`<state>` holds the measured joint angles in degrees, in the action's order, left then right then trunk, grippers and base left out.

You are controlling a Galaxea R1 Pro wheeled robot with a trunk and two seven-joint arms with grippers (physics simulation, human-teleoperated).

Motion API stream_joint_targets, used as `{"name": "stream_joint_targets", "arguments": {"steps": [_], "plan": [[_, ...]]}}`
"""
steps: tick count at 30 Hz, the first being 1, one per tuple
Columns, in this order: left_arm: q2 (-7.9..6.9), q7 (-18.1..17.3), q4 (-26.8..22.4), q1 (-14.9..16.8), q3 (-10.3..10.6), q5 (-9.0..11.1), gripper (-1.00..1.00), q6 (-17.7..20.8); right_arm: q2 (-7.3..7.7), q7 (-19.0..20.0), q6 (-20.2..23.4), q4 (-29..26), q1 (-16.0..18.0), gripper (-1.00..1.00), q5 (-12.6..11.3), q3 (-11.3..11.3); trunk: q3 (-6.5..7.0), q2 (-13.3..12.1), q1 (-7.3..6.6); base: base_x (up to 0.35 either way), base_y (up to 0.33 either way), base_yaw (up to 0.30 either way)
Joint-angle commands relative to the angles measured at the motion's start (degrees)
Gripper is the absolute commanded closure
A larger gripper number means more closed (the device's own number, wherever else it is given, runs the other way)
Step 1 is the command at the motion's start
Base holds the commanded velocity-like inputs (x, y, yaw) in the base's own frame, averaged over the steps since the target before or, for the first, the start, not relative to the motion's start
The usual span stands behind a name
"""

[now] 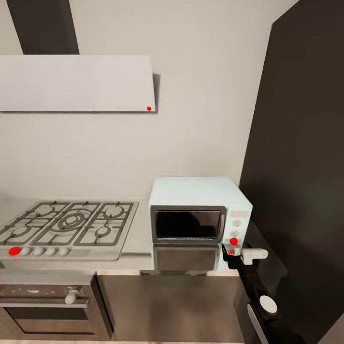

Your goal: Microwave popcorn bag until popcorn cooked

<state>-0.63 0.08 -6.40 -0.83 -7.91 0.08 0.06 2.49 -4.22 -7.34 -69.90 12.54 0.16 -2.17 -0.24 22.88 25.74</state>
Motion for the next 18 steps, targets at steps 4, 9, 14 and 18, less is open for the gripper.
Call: {"name": "stream_joint_targets", "arguments": {"steps": [4, 9, 14, 18], "plan": [[0.02, 0.01, -0.1, -0.04, -0.29, 0.01, -1.0, -0.24, 0.06, -0.46, -0.13, 0.03, 0.03, -1.0, 0.02, -0.17, -0.02, 0.04, 0.04, 0.217, 0.191, 0.0], [0.02, 0.01, -0.1, -0.04, -0.26, 0.01, -1.0, -0.24, 0.06, -0.47, -0.13, 0.03, 0.03, -1.0, 0.02, -0.07, -0.02, 0.04, 0.04, 0.086, 0.078, 0.0], [0.05, 0.01, -0.1, -0.04, -0.26, 0.01, -1.0, -0.27, 0.06, -0.53, -0.1, 0.03, 0.03, -1.0, 0.02, -0.03, -0.02, 0.04, 0.04, 0.195, 0.076, 0.0], [0.05, 0.06, -0.1, -0.04, -0.26, 0.01, -1.0, 0.13, 0.06, -0.55, -0.09, 0.06, 0.03, -1.0, 0.02, 0.01, -0.02, 0.04, 0.04, 0.078, 0.016, 0.0]]}}
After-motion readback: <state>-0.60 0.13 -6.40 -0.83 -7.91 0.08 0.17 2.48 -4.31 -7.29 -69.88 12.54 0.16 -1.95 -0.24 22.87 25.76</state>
